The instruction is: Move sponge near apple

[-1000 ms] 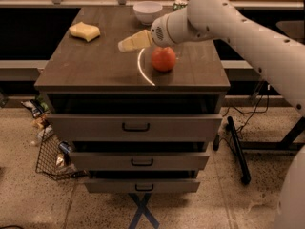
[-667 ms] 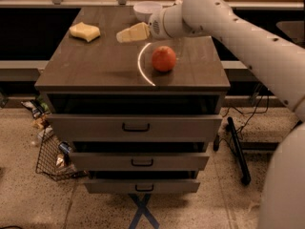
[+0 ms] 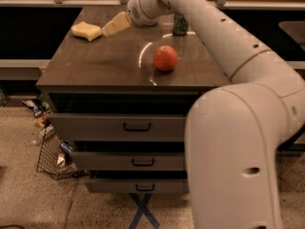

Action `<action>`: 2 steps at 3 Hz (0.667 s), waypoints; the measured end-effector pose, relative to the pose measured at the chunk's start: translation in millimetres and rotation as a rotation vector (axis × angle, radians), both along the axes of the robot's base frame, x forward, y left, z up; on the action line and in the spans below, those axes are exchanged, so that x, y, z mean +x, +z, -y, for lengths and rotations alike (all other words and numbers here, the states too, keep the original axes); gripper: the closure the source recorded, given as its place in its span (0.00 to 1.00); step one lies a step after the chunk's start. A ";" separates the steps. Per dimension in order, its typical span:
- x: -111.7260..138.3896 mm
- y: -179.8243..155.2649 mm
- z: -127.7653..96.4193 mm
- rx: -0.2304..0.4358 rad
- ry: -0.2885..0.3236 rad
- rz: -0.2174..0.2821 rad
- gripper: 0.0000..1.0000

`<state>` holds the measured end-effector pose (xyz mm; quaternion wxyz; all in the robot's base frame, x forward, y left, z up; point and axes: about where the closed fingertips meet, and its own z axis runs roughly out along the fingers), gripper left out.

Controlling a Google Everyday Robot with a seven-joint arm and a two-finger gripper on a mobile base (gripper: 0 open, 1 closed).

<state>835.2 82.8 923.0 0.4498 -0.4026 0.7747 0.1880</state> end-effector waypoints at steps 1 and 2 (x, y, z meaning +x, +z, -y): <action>11.9 -9.6 -23.0 0.037 0.035 -0.037 0.00; 35.2 -19.2 -40.1 0.084 -0.025 -0.032 0.00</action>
Offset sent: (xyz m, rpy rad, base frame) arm 0.0582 0.0475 -0.0220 0.1384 0.0184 -0.0918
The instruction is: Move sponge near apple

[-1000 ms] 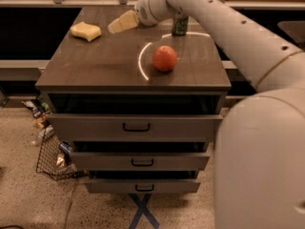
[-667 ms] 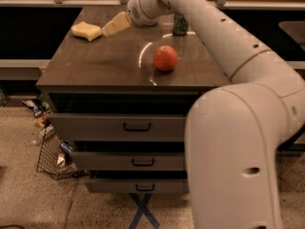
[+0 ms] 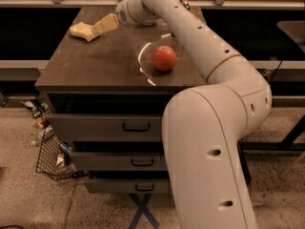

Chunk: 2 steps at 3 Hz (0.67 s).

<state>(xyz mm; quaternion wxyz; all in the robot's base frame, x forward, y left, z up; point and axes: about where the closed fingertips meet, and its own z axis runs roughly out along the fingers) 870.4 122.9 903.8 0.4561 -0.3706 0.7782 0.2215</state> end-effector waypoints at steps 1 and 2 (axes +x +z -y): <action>19.2 -8.2 -9.2 0.024 -0.068 0.051 0.00; 30.4 -20.7 -27.8 -0.004 -0.097 0.103 0.00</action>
Offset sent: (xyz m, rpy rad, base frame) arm 0.0380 0.0481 -0.0313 -0.0412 -0.1736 -0.1361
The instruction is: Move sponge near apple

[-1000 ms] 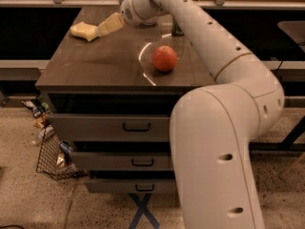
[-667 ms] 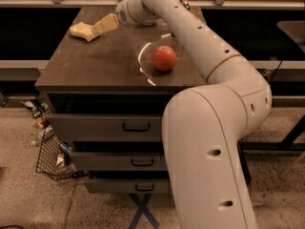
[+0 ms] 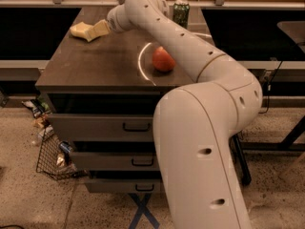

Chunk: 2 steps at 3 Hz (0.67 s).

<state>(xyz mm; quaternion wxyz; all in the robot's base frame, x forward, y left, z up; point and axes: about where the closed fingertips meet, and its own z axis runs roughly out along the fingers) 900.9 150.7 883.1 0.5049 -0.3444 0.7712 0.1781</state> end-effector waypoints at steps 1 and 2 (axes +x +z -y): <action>-3.1 -9.4 -24.1 -0.030 0.026 0.031 0.00; -3.4 -10.4 -44.6 -0.036 0.056 0.061 0.00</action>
Offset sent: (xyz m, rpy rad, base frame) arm -0.0017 0.0636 -0.0028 -0.0380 -0.1091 0.0851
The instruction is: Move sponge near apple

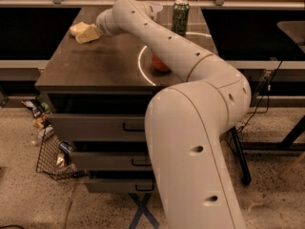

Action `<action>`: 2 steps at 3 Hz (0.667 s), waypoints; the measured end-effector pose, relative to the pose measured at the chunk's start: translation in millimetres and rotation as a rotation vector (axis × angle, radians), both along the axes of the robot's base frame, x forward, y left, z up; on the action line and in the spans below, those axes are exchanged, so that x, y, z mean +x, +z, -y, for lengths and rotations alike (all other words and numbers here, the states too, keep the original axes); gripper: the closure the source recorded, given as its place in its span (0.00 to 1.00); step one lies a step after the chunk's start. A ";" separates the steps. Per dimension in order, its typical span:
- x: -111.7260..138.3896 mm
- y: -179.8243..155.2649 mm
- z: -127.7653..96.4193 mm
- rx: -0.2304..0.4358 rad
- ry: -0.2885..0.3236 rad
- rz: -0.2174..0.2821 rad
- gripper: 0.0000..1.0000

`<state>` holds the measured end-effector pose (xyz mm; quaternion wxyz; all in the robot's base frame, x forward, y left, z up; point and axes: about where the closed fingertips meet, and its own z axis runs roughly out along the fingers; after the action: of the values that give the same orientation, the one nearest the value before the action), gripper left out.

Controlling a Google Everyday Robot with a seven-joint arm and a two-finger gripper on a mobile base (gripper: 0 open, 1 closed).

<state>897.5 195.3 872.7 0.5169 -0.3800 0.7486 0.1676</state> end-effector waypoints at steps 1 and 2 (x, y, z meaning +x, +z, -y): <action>2.2 0.5 -14.1 0.018 0.029 0.012 0.00; 4.7 -2.6 -24.1 0.066 0.059 -0.004 0.00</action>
Offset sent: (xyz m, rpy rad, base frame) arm 0.0135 0.0289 0.0005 0.1310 0.0196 0.0916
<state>902.2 219.4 870.1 0.5225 -0.3844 0.7320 0.2083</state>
